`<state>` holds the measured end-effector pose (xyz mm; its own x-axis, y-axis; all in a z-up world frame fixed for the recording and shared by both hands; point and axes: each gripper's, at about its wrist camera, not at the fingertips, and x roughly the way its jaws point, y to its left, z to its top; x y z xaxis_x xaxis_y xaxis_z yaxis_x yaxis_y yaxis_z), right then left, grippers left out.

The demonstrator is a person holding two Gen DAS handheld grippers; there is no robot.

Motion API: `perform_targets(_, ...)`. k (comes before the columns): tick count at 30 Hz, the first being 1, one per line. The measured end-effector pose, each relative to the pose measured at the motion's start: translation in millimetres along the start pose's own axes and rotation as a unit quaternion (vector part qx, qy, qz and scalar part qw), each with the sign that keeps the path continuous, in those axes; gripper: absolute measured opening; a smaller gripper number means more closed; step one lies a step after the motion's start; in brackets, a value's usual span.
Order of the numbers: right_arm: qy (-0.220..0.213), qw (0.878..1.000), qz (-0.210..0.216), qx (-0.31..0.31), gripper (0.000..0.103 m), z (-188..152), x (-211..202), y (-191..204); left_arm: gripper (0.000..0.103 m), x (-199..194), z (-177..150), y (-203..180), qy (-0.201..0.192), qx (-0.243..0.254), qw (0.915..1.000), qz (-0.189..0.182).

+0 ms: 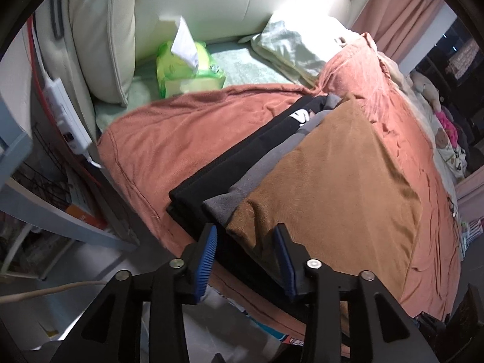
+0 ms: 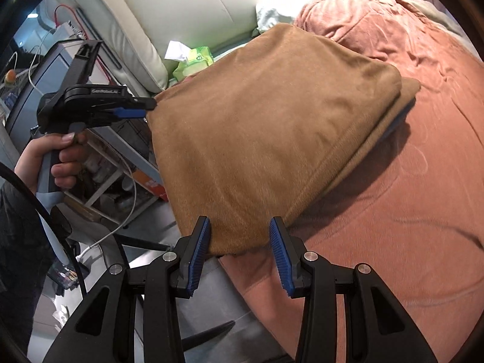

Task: Fold small clothes

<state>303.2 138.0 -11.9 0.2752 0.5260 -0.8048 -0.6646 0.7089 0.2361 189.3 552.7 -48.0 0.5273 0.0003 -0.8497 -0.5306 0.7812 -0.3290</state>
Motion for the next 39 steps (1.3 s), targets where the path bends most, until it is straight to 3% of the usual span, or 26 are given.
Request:
perform_targets(9, -0.038, 0.999, -0.014, -0.001, 0.039, -15, -54, -6, 0.061, -39, -4, -25, -0.029, 0.014, 0.9994, -0.009)
perform_targets(11, -0.048, 0.999, -0.017, 0.004, 0.050, -20, -71, -9, 0.066, -48, -8, -38, -0.036, 0.025, 0.9990, -0.011)
perform_targets(13, -0.061, 0.998, -0.023, 0.005, 0.068, -27, -86, -11, 0.070, -60, -13, -54, -0.044, 0.038, 0.9982, -0.015)
perform_targets(20, -0.095, 0.993, -0.063, 0.007, 0.088, -53, -145, -18, 0.084, -100, -37, -100, -0.079, 0.069, 0.9942, -0.024)
perform_targets(22, -0.103, 0.992, -0.077, 0.008, 0.098, -59, -158, -18, 0.087, -112, -47, -113, -0.092, 0.080, 0.9924, -0.019)
perform_targets(24, -0.114, 0.990, -0.081, 0.010, 0.103, -68, -176, -16, 0.098, -124, -60, -128, -0.107, 0.096, 0.9896, -0.010)
perform_targets(26, -0.127, 0.988, -0.086, 0.013, 0.103, -78, -196, -15, 0.103, -137, -75, -141, -0.125, 0.107, 0.9864, -0.009)
perform_targets(37, -0.170, 0.980, -0.098, 0.024, 0.103, -139, -281, -15, 0.103, -181, -149, -193, -0.151, 0.141, 0.9782, -0.021)
perform_targets(39, -0.175, 0.979, -0.101, 0.023, 0.103, -151, -295, -16, 0.103, -188, -162, -201, -0.164, 0.144, 0.9758, -0.009)
